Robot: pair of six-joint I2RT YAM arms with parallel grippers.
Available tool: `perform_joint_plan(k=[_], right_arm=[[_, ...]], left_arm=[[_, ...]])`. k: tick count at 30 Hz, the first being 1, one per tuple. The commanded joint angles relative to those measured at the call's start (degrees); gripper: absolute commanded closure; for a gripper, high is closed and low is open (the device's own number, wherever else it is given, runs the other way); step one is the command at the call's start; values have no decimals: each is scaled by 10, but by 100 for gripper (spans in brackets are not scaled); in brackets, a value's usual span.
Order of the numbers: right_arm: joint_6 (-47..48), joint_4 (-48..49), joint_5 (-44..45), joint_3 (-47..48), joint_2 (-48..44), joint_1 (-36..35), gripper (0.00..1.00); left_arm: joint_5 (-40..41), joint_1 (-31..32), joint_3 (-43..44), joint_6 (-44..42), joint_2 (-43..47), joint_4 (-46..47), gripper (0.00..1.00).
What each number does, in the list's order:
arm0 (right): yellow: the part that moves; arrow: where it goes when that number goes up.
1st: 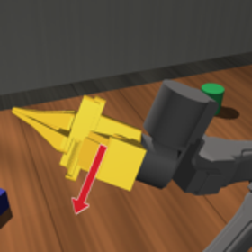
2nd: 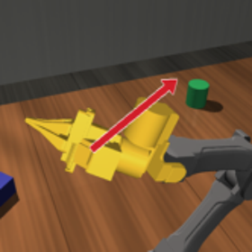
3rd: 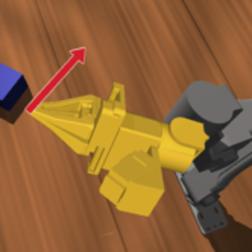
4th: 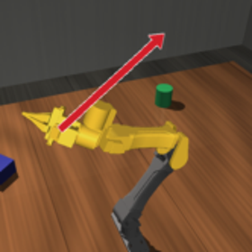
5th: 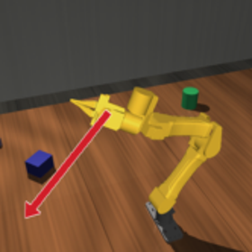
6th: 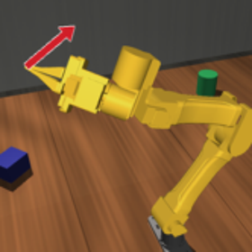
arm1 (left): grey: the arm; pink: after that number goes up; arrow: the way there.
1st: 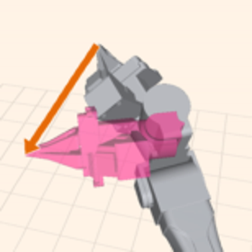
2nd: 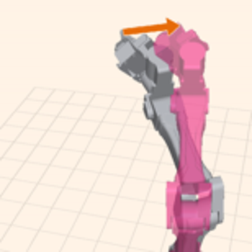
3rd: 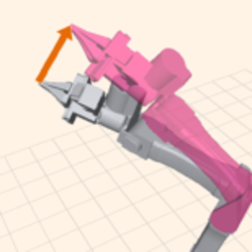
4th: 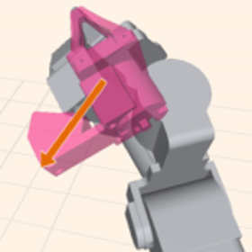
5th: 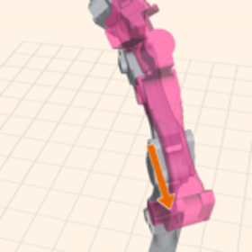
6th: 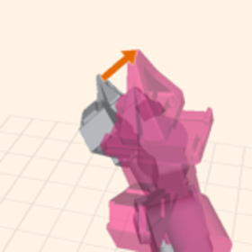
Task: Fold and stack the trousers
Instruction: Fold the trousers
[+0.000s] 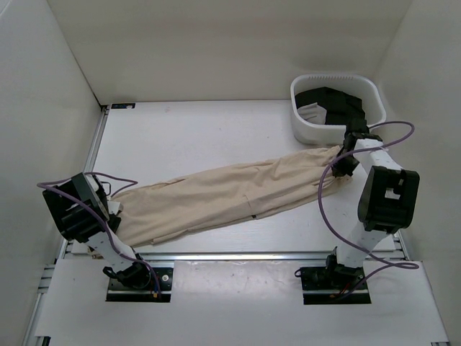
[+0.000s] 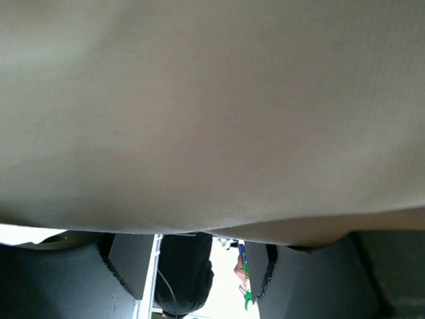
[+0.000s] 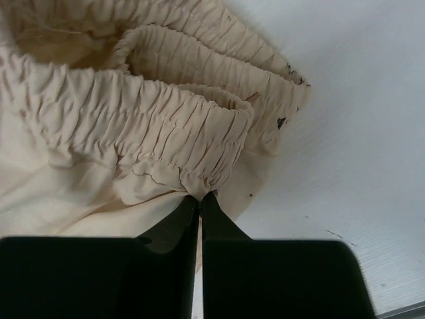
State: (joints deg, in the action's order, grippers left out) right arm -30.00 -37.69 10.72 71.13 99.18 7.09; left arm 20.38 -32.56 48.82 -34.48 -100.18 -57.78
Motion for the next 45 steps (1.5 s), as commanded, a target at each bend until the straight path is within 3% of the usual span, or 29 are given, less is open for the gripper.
perform_joint_plan(k=[1,3,5,6,7,10,16,21,26,29,30,33,34,36,39,43,45], right_arm=[[13,31,42,-2,18,19,100],[-18,24,49,-13,12,35,95],[-40,24,44,-33,-4,51,75],[-45,30,34,-54,-23,65,44],[-45,30,29,-64,-33,71,27],[-59,66,0,-106,-68,84,1],[-41,178,-94,-112,-49,105,1],[-59,207,-102,-101,0,110,1],[-116,121,-58,-81,53,115,8],[-122,170,-80,-121,53,130,24],[-122,179,-87,-126,53,136,40],[-116,185,-105,-121,76,136,67],[-116,185,-105,-121,76,141,86],[-122,185,-105,-129,76,141,100],[-127,173,-62,-157,30,153,100],[-127,50,25,-151,-70,158,100],[-109,-8,23,-169,-120,158,100]], left_arm=[[-8,-1,-40,2,-32,123,38],[-8,-1,-40,2,-32,123,38],[-8,-1,-40,2,-26,123,38],[-8,-1,-40,2,-26,123,38],[-8,-1,-40,2,-26,123,38],[-8,-1,-40,2,-26,123,38],[-8,-1,-40,2,-20,117,38],[-3,-1,-29,2,-15,112,38],[9,-1,-16,7,-15,100,38],[14,-1,-5,7,-10,94,38],[14,-1,0,7,-10,89,38],[20,-1,7,7,-10,89,38],[20,-1,7,7,-10,83,38],[20,-1,14,7,-10,78,38],[14,-1,28,7,-10,65,38],[-14,4,65,2,9,43,38],[-21,14,80,-3,15,35,38]])
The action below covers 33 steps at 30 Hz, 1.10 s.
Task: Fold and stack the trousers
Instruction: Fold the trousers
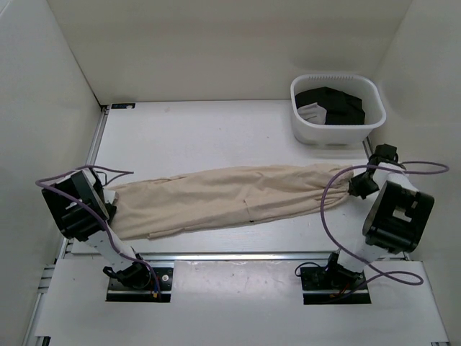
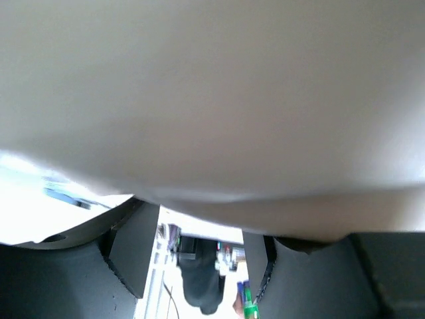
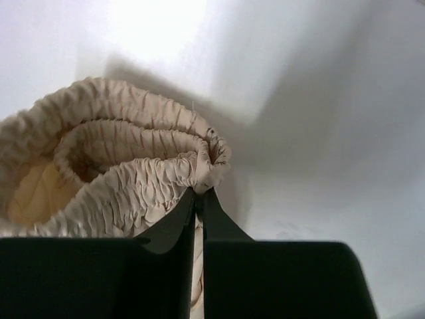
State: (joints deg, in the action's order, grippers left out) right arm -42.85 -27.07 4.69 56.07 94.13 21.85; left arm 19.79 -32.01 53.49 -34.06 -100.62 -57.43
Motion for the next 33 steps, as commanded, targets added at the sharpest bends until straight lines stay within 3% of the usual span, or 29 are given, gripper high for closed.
perform_joint_plan(k=[1,3,4,7,8,9,14,18,24,30,33], right_arm=[[20,-125,65,-33,-82,11,100],[25,-131,33,-59,-97,11,97],[25,-140,33,-69,-106,11,89],[31,-145,48,-91,-141,11,37],[31,-169,77,-84,-155,11,13],[23,-181,87,-76,-182,11,8],[-8,-249,100,-28,-262,11,1],[-26,-185,39,-58,-280,-17,1],[-12,-64,33,-111,-186,-17,1],[-21,-56,29,-104,-69,-11,1],[-35,-29,7,-121,-47,2,12]], left_arm=[[-15,9,43,-7,19,31,38],[-15,9,52,-7,19,25,38],[-10,14,59,-7,19,25,38],[-10,14,59,-7,9,20,38],[-10,19,59,-7,9,20,38],[-10,20,59,-7,9,20,38],[-28,20,46,-2,14,20,38],[-34,20,41,-2,14,20,37],[-34,20,41,-2,19,20,37],[-27,20,35,-2,19,20,37],[-27,20,35,-2,19,20,37]])
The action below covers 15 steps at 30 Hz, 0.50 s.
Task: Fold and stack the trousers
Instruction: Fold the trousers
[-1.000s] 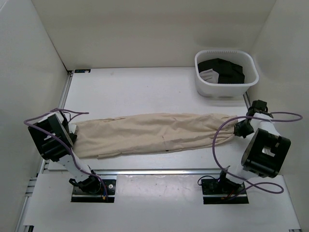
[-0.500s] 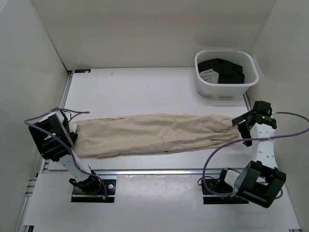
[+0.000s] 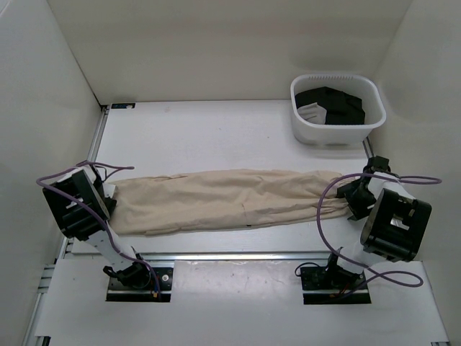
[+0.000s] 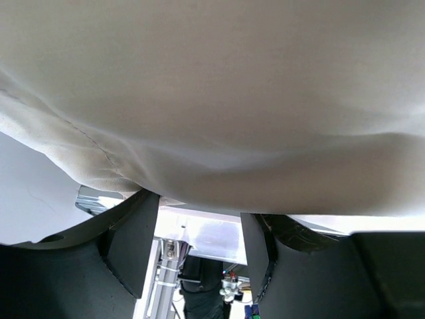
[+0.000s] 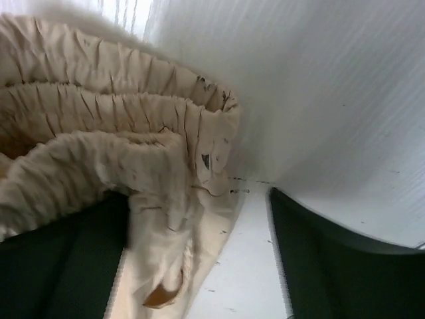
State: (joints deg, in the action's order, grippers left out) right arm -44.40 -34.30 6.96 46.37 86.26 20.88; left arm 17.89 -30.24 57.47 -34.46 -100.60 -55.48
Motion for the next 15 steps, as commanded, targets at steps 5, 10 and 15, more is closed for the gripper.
perform_joint_plan(k=[5,10,15], right_arm=[[4,78,2,-53,43,42,90],[62,48,81,-3,-8,59,100],[99,-81,191,138,-52,41,100]], left_arm=[[-8,2,6,2,24,-5,37],[-39,53,51,24,36,-31,37],[-69,130,113,58,10,-66,34]])
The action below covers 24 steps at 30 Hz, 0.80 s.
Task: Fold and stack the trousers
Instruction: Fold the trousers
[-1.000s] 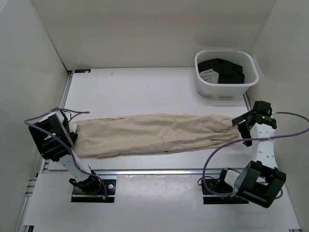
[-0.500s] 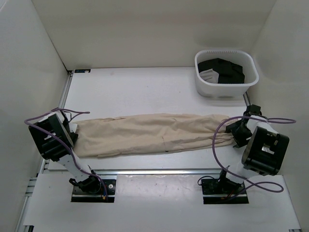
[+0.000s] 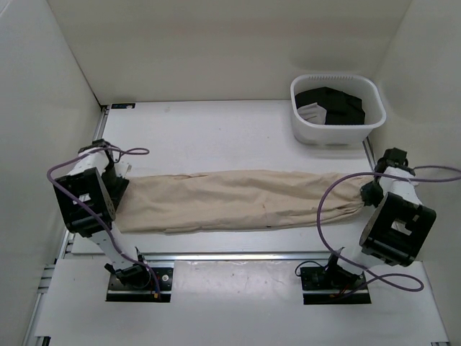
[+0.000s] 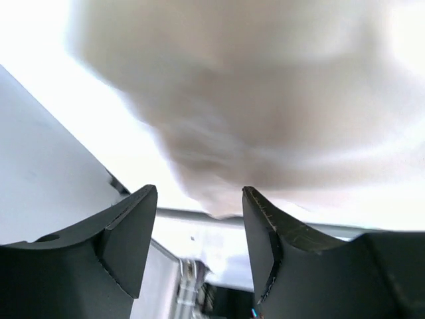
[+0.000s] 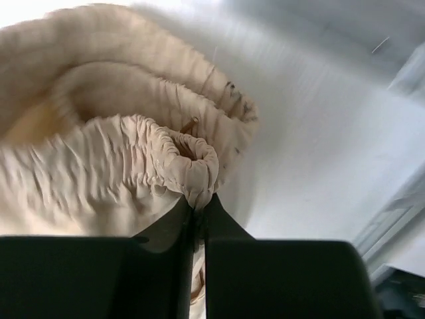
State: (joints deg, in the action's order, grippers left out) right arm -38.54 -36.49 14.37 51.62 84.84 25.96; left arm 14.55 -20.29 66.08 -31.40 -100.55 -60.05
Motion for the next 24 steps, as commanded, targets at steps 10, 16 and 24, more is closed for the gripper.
perform_joint_plan(k=[10,16,24], right_arm=[[37,-198,379,165,-128,-292,100],[-229,-396,459,248,-3,-680,100],[-370,-459,471,408,181,-912,100]], left_arm=[[-52,133,39,77,-29,-25,33],[0,170,-31,106,-68,48,33],[-21,186,-44,117,-100,71,35]])
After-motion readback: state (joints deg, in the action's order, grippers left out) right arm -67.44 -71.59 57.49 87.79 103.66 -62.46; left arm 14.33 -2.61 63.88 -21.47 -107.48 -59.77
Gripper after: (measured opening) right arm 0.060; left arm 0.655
